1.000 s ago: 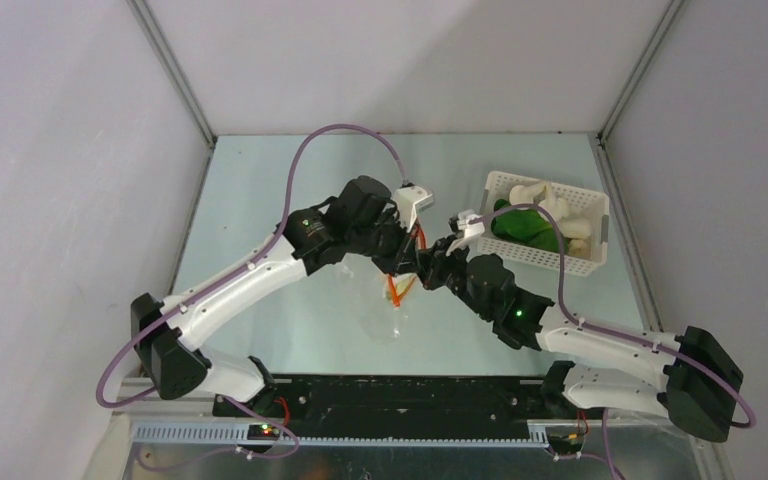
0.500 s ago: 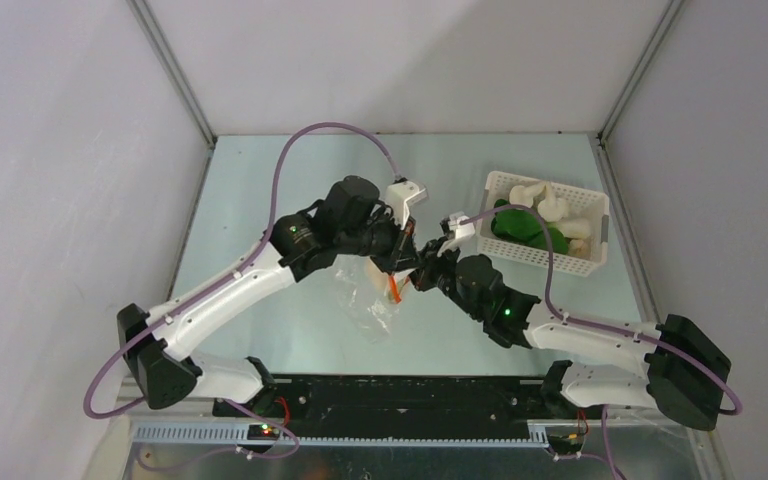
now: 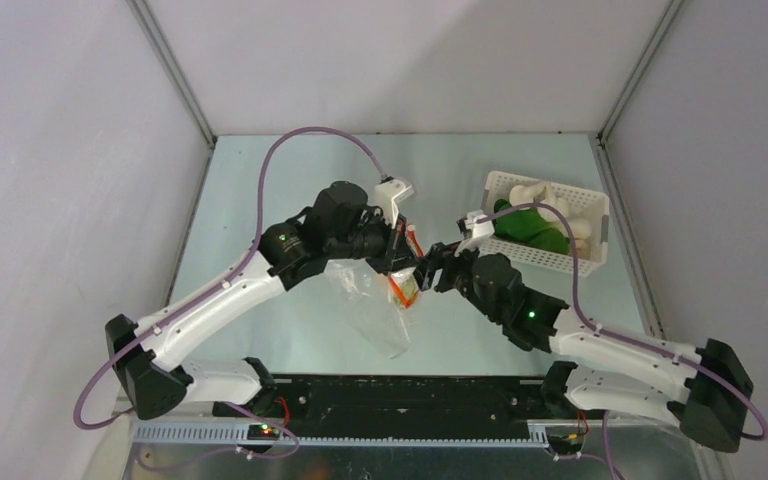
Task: Place the food in the zip-top bag and seal the zipper
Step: Adjust the fake vegetable in the zipper food storage bag.
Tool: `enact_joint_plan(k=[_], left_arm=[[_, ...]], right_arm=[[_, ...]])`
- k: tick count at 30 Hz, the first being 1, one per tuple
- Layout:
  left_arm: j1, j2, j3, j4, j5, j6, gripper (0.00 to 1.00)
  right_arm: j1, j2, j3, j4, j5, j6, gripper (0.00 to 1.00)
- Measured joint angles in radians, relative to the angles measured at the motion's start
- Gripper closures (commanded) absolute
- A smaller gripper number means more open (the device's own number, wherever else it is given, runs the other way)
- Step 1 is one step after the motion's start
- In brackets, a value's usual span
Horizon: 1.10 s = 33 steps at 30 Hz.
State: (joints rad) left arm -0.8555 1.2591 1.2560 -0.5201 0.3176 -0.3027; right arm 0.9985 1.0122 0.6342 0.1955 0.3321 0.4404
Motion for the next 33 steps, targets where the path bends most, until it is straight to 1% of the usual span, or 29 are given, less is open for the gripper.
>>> enact_joint_plan(k=[3, 5, 7, 10, 13, 16, 19, 22, 26, 33], left_arm=[[0.013, -0.005, -0.019, 0.025, -0.004, -0.012, 1.00], [0.022, -0.005, -0.024, 0.045, -0.016, -0.013, 1.00], [0.027, -0.005, -0.028, 0.069, -0.023, -0.015, 1.00], [0.029, -0.005, -0.032, 0.096, -0.025, -0.020, 1.00], [0.030, -0.005, -0.033, 0.114, -0.025, -0.023, 1.00], [0.031, -0.005, -0.033, 0.130, -0.019, -0.023, 1.00], [0.031, -0.005, -0.033, 0.143, -0.008, -0.024, 1.00], [0.031, -0.005, -0.033, 0.146, 0.005, -0.029, 1.00], [0.031, -0.005, -0.033, 0.147, 0.016, -0.030, 1.00], [0.032, -0.005, -0.033, 0.163, 0.052, -0.030, 1.00]], right_arm=[[0.000, -0.071, 0.001, -0.074, 0.012, -0.005, 0.19], [0.003, -0.130, 0.002, -0.124, 0.015, -0.010, 0.13], [0.009, -0.195, 0.003, -0.160, 0.019, -0.019, 0.10], [0.013, -0.252, 0.006, -0.204, 0.037, -0.024, 0.07], [0.004, -0.314, 0.011, -0.278, 0.082, -0.016, 0.07], [-0.043, -0.336, 0.014, -0.369, 0.112, 0.026, 0.08], [-0.142, -0.327, 0.015, -0.467, 0.100, 0.095, 0.10], [-0.242, -0.293, 0.015, -0.517, 0.057, 0.140, 0.11], [-0.286, -0.259, 0.015, -0.512, -0.020, 0.156, 0.12], [-0.291, -0.193, 0.015, -0.439, -0.135, 0.161, 0.14]])
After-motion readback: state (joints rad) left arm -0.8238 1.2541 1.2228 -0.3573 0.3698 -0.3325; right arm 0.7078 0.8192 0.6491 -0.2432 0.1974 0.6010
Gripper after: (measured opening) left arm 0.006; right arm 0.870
